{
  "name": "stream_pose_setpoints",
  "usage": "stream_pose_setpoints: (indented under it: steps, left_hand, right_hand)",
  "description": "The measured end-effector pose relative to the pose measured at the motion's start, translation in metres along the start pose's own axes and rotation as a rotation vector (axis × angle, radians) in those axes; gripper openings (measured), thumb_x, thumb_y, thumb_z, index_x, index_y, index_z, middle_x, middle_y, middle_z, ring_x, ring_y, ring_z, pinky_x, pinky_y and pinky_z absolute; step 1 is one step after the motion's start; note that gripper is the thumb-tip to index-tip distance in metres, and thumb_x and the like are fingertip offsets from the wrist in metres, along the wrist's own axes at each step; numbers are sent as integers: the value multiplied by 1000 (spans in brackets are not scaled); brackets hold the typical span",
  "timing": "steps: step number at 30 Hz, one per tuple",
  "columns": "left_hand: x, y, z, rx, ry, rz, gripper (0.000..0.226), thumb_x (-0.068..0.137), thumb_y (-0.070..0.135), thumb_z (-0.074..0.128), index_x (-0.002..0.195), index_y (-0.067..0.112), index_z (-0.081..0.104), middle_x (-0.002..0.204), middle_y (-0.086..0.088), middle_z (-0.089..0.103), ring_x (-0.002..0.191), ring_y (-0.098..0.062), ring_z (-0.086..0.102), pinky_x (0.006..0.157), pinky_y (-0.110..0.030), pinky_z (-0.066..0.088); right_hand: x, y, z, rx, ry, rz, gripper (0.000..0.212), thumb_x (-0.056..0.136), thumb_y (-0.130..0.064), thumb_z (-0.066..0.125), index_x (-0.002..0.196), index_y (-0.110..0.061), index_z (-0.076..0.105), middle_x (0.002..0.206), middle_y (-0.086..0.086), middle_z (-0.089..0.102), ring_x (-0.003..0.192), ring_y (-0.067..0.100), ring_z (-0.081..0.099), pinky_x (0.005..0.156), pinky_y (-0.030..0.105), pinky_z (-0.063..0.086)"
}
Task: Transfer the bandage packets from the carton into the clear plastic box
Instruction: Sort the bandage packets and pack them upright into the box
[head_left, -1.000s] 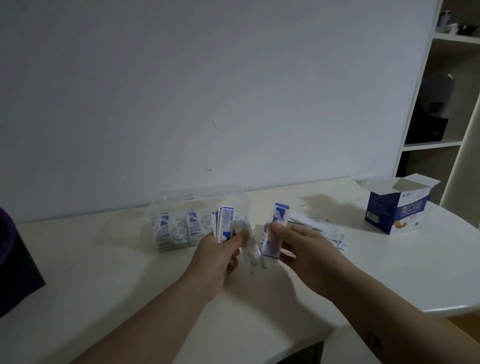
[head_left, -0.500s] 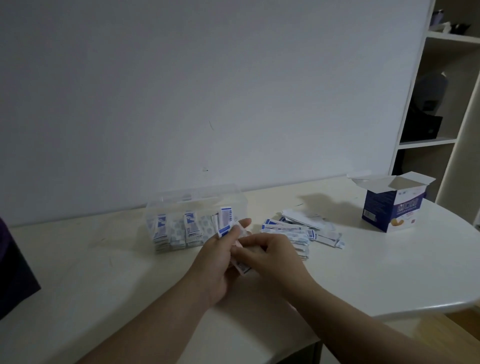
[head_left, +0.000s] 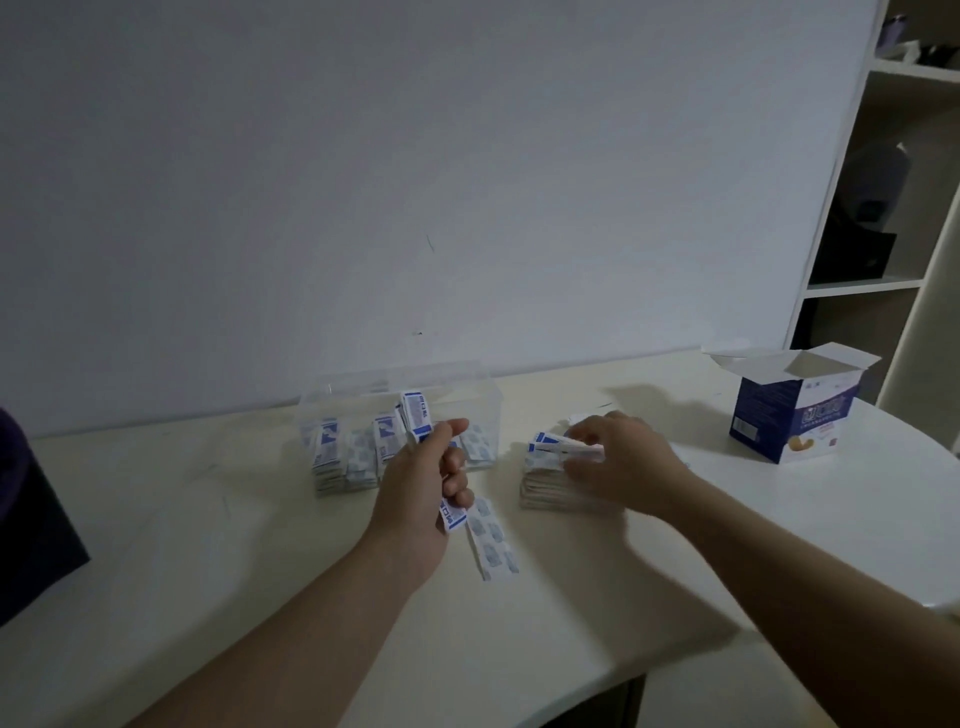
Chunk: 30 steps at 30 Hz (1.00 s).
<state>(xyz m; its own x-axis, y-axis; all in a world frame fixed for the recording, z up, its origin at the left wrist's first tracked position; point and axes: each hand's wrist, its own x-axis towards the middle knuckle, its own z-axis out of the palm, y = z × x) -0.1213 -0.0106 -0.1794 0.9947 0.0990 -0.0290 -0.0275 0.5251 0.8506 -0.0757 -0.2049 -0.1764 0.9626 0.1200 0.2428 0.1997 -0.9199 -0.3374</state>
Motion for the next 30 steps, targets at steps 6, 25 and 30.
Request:
stream_pose_setpoints:
  steps: [6,25,30]
  left_hand:
    - [3,1,-2,13,-27,-19,18,97,13,42,92,13,60,50,6,39,36,-3,27,36,-15,24]
    - [-6,-12,3,400,-156,96,15,84,19,67,79,14,55,48,4,28,40,-9,23,44,-21,22]
    - [1,-2,-5,404,-103,102,13,85,15,67,75,16,59,48,7,33,42,-7,26,43,-20,26]
  right_hand:
    - [12,9,-10,163,-179,69,24,78,-24,69,98,-11,69,83,2,60,74,15,54,65,23,39]
    - [-37,-43,10,1259,-347,161,29,89,-29,56,96,-3,67,88,17,61,78,22,51,65,27,37]
    - [-39,-50,12,1397,-276,115,22,95,-11,49,95,0,68,94,18,69,83,23,63,78,30,53]
